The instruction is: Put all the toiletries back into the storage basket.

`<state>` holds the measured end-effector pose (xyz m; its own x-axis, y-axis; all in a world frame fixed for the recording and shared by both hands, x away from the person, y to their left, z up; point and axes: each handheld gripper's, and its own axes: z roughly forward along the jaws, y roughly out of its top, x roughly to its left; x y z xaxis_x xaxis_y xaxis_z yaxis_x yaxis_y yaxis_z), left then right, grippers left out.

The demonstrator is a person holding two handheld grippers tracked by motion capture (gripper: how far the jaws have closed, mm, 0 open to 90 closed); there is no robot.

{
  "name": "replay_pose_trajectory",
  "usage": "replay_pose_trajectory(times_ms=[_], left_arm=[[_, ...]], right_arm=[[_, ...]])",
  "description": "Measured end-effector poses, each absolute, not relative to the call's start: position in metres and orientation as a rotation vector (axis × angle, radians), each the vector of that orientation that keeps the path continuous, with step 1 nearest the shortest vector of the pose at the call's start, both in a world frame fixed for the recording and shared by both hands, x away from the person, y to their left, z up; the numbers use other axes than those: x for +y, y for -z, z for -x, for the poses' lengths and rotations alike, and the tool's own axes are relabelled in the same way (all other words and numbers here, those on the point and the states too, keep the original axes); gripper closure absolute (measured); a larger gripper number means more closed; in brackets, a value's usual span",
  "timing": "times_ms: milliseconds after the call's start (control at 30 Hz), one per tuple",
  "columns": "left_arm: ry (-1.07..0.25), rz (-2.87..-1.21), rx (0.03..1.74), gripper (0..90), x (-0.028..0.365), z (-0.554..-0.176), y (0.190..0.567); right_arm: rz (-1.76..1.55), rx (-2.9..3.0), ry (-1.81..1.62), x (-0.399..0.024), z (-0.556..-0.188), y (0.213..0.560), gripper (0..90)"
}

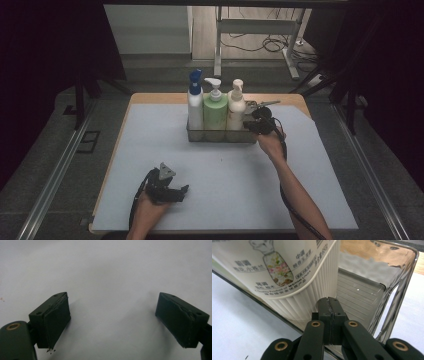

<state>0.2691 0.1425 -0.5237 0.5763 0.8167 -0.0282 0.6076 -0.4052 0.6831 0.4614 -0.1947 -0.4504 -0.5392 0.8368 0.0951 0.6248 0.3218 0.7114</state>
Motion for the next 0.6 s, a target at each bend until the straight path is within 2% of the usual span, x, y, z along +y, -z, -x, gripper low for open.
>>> replay_pose_trajectory(times_ms=[500,600], left_arm=[[-0.411,-2.154,1.129,12.0,0.1426,-0.2692,0.5236],[-0.412,-2.153,1.129,12.0,0.1426,-0.2691,0.5236]], right_arm=[[-1.306,2.312,-1.039,-0.1927,-0.4584,0.4489,89.3],[-1.309,2.309,-1.030,-0.1940,-0.4588,0.4492,85.2]])
